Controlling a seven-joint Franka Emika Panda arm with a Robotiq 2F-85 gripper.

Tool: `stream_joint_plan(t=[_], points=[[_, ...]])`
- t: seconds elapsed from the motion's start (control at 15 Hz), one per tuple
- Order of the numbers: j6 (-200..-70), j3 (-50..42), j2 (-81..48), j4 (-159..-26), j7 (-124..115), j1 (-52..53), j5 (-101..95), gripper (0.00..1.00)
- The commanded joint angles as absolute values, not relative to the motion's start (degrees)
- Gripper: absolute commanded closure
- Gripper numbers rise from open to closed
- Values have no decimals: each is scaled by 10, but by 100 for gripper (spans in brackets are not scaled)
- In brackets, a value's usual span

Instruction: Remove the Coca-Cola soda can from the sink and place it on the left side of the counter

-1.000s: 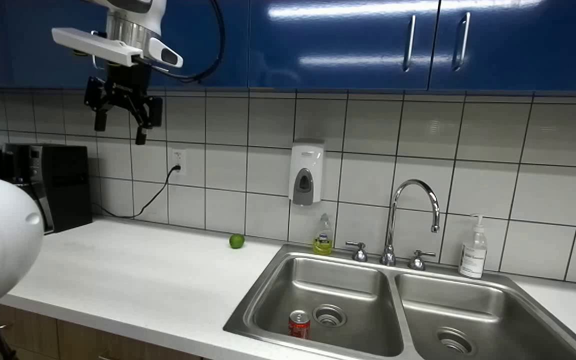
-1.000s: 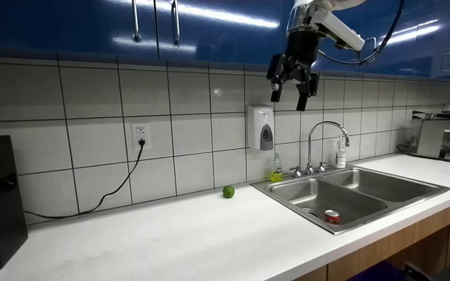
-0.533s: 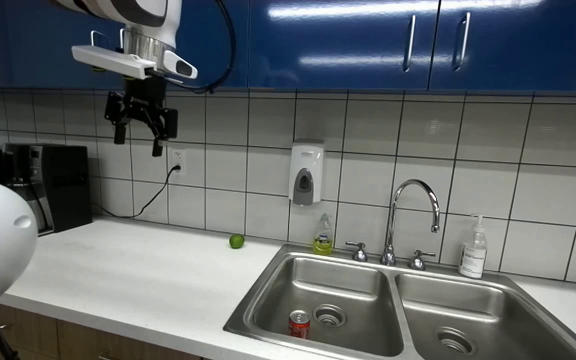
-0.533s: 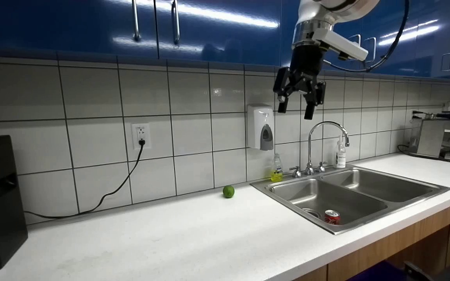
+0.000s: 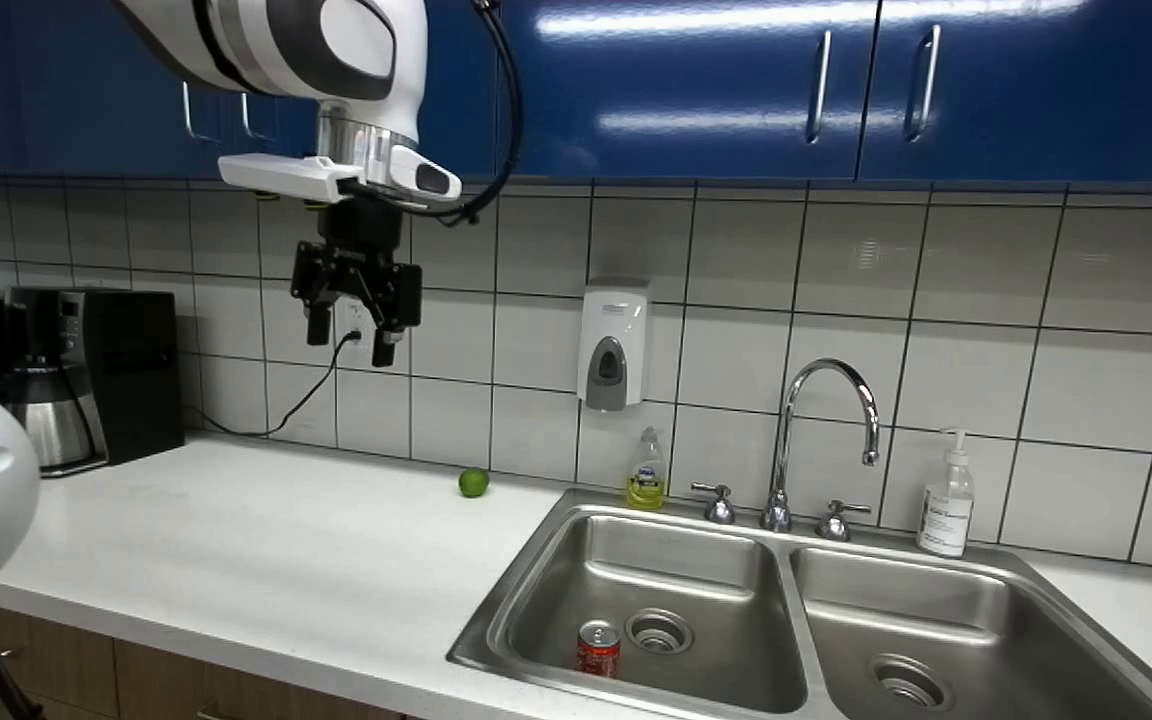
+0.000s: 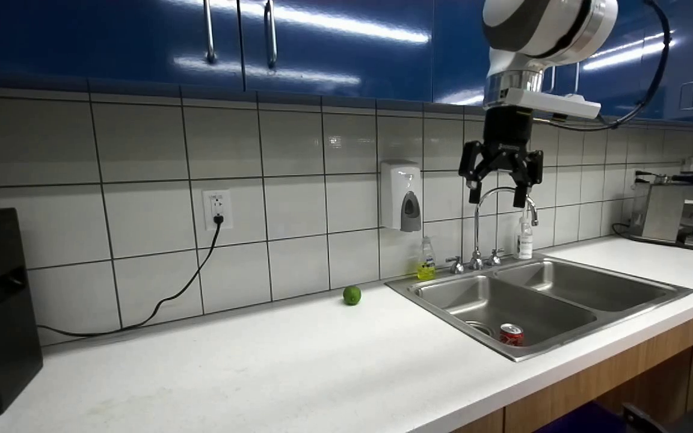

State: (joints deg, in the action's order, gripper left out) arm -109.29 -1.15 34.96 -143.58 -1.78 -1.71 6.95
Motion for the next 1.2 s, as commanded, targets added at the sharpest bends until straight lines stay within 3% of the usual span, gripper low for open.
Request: stream_joint_plan(t=[0.0,0.47,1.13], points=[[-1138,-31,327,-1465,-39,-48,62,0],[-1290,-72,203,-1480,-40,-81,68,0],[-1434,-100,-13,-1396,-22,-85,85,0]])
